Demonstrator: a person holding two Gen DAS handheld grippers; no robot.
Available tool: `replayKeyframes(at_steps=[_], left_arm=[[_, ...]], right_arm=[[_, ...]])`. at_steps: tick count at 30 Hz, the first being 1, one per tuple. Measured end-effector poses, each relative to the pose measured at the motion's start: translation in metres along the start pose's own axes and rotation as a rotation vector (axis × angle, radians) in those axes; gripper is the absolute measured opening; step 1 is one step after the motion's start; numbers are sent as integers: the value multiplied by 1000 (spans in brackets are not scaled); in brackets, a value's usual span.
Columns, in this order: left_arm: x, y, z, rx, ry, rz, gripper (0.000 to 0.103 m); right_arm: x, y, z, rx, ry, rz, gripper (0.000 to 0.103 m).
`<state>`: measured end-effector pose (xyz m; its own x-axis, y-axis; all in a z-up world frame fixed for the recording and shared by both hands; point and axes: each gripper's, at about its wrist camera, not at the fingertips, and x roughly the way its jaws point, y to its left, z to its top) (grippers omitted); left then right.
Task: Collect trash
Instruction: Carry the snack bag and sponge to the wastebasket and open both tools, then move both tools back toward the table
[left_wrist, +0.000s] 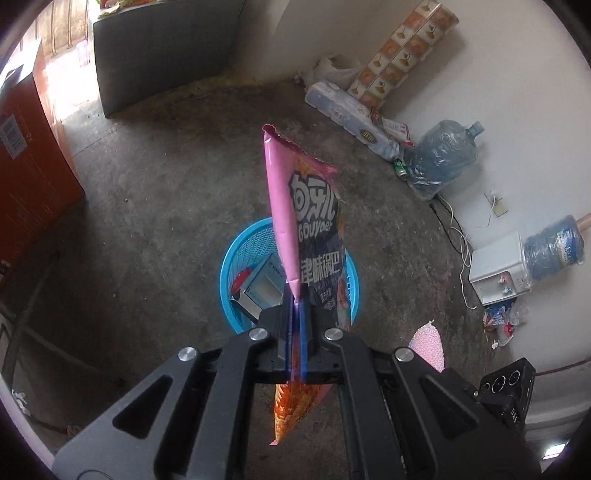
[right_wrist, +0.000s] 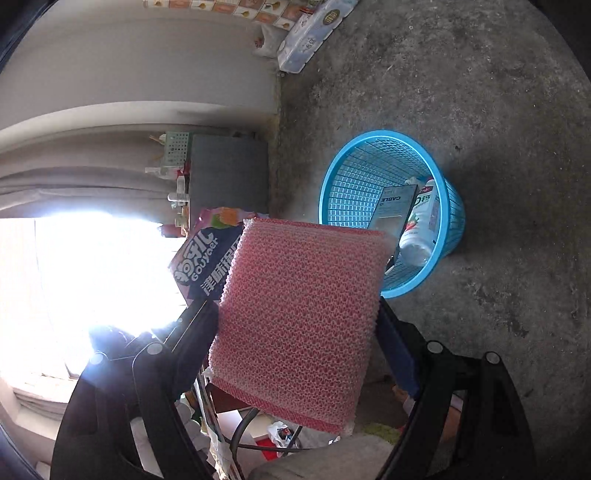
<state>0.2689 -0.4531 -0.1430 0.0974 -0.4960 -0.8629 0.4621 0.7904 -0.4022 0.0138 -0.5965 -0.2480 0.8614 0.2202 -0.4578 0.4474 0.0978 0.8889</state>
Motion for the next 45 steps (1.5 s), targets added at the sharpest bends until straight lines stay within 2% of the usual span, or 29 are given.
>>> replayKeyframes(at_steps=[3,7,9,11,15,22,27,30,33,36,39,43,45], left_arm=[[51,16,5,-123,123,-29,1],[106,29,-1,-231,216,-31,2],[125,36,-4,-292,234,-23,9],[134,44,-7,-349,246,-26,32],[126,49,-10,-360,225,-57,32],[52,45,5,-331,139,-149,34],[-28,39,2,-195,82,-177,42],[-83,42,-8,-112,30,-189,51],[-136,56,-25,-44,-43,-172,58],[-187,80,-49,5,-130,-149,63],[-234,115,-78,2,-245,-102,64],[-284,165,-117,-72,-351,-42,65],[-308,185,-135,-92,-410,11,65]], right_arm=[[2,-11,4,21,3,-12,81],[0,-26,7,51,-4,-30,81],[-2,-33,7,62,-7,-37,81],[-2,-39,8,69,-6,-48,81],[0,-45,11,70,-5,-60,81],[23,-24,15,5,38,-95,81],[65,12,32,-126,70,-199,85],[98,23,50,-181,70,-278,86],[119,22,63,-187,55,-363,86],[121,18,66,-176,27,-396,86],[108,15,57,-160,13,-355,86],[82,18,34,-209,15,-324,86],[66,22,19,-233,18,-308,86]])
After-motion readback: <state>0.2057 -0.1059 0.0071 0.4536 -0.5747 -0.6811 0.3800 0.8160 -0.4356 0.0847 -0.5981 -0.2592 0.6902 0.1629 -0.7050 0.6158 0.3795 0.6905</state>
